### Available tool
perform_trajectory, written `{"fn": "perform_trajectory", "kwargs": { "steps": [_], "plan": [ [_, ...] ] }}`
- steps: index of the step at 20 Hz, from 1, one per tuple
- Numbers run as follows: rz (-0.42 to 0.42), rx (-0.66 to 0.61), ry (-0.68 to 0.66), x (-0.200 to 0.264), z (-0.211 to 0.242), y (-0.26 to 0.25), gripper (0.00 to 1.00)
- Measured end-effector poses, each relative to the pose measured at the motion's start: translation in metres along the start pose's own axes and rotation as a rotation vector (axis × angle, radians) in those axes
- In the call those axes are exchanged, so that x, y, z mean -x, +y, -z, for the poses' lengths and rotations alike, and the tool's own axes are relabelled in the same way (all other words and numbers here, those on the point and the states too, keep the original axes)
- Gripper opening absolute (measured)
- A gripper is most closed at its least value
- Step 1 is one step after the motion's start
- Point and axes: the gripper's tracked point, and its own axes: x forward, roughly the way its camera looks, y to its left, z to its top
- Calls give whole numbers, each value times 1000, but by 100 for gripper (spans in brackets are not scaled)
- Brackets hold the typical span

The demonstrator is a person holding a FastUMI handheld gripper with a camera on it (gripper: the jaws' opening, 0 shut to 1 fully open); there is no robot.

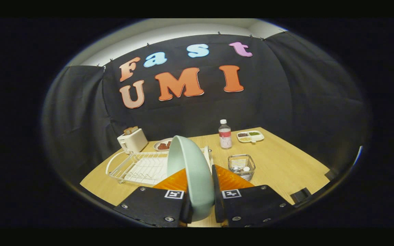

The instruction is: Take the plate from the dish rack, then take the spoon from the basket and place it into the plate.

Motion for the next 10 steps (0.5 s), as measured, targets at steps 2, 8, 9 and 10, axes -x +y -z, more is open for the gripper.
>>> {"fn": "perform_trajectory", "kwargs": {
  "steps": [2, 8, 9, 10],
  "plan": [
    [-16, -45, 36, 3, 20, -2, 26],
    [-30, -185, 149, 0, 83, -7, 26],
    [-28, -209, 167, 0, 93, -8, 26],
    [-31, -234, 182, -1, 102, -8, 26]
  ]
}}
